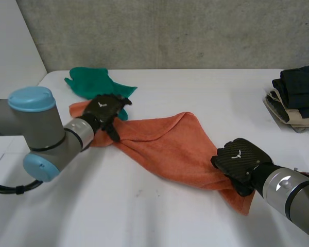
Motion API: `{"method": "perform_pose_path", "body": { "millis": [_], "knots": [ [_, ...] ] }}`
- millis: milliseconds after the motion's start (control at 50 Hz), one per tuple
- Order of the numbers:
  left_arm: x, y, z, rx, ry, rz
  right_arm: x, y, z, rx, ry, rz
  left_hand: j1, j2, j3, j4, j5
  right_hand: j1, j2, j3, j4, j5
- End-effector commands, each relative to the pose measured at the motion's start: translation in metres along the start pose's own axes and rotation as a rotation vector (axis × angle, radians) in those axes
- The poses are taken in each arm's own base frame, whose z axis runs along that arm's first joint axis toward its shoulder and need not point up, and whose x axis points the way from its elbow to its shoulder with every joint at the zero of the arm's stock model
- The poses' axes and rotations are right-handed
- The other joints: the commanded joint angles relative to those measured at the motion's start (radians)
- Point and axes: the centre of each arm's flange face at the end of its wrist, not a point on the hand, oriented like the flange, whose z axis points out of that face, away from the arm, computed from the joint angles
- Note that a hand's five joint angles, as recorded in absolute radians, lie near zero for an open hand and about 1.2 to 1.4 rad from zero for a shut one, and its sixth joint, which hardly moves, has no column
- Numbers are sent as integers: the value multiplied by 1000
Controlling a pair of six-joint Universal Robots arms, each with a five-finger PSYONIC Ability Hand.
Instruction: Fold the laundry.
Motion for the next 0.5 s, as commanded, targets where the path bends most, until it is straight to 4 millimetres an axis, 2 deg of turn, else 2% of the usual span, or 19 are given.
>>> {"method": "perform_pose_path", "body": {
  "millis": [20, 80, 180, 260, 320, 380, 500],
  "knots": [
    [9, 23, 9, -56, 22, 2, -1, 3, 3, 3, 10, -2, 134, 115, 112, 120, 127, 447, 221, 213, 209, 251],
    [7, 24, 17, -42, 12, 14, -1, 5, 3, -4, 11, 3, 292, 273, 270, 278, 285, 447, 221, 213, 209, 251],
    [3, 19, 23, -14, 7, 39, -2, 12, 3, -26, 7, 14, 864, 845, 842, 850, 857, 447, 221, 213, 209, 251],
    [0, 13, 22, 3, -4, 50, -3, 17, 2, -38, -3, 18, 1123, 1104, 1101, 1109, 1116, 447, 221, 213, 209, 251],
    [-3, 11, 21, 2, -12, 53, -6, 20, 0, -54, -16, 16, 1123, 1104, 1101, 1109, 1116, 447, 221, 213, 209, 251],
    [-3, 0, 17, 22, -13, 59, -10, 23, -1, -66, -33, -28, 1123, 1104, 1101, 1109, 1116, 447, 221, 213, 209, 251],
    [-14, -41, 4, 110, -48, 83, -35, 35, -16, -110, -181, -226, 1123, 1104, 1101, 1109, 1116, 447, 221, 213, 209, 251]
  ]
}}
